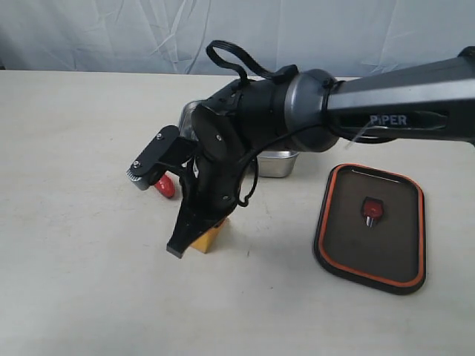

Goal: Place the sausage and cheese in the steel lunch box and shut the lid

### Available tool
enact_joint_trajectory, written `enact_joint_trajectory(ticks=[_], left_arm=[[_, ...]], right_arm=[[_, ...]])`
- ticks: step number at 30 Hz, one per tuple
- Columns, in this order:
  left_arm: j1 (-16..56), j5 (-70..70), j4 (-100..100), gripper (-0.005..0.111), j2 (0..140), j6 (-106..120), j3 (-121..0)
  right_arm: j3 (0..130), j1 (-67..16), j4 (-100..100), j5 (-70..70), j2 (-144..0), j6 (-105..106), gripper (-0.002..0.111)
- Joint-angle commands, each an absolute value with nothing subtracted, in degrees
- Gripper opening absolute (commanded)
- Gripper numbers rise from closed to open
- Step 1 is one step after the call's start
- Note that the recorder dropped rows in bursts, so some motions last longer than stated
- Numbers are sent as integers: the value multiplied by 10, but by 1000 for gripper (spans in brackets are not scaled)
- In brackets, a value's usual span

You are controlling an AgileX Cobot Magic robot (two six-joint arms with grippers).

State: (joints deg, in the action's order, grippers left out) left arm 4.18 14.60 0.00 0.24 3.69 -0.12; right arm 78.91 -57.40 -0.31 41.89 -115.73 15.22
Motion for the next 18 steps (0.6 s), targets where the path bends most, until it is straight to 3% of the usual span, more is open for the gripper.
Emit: enact_joint_trajectory(ticks=[1, 12, 15, 18], left_arm=[[41, 137, -3, 0, 0, 36, 0], [41, 137, -3, 0, 0, 36, 0], [41, 137, -3, 0, 0, 36, 0], [41, 137, -3, 0, 0, 36, 0]], right_arm=[[787, -574, 0, 418, -1152, 149, -1], [787, -574, 30, 393, -1184, 147, 1], [787, -573, 46, 393, -1186, 144, 16], [787, -573, 45, 386, -1181, 144, 46]])
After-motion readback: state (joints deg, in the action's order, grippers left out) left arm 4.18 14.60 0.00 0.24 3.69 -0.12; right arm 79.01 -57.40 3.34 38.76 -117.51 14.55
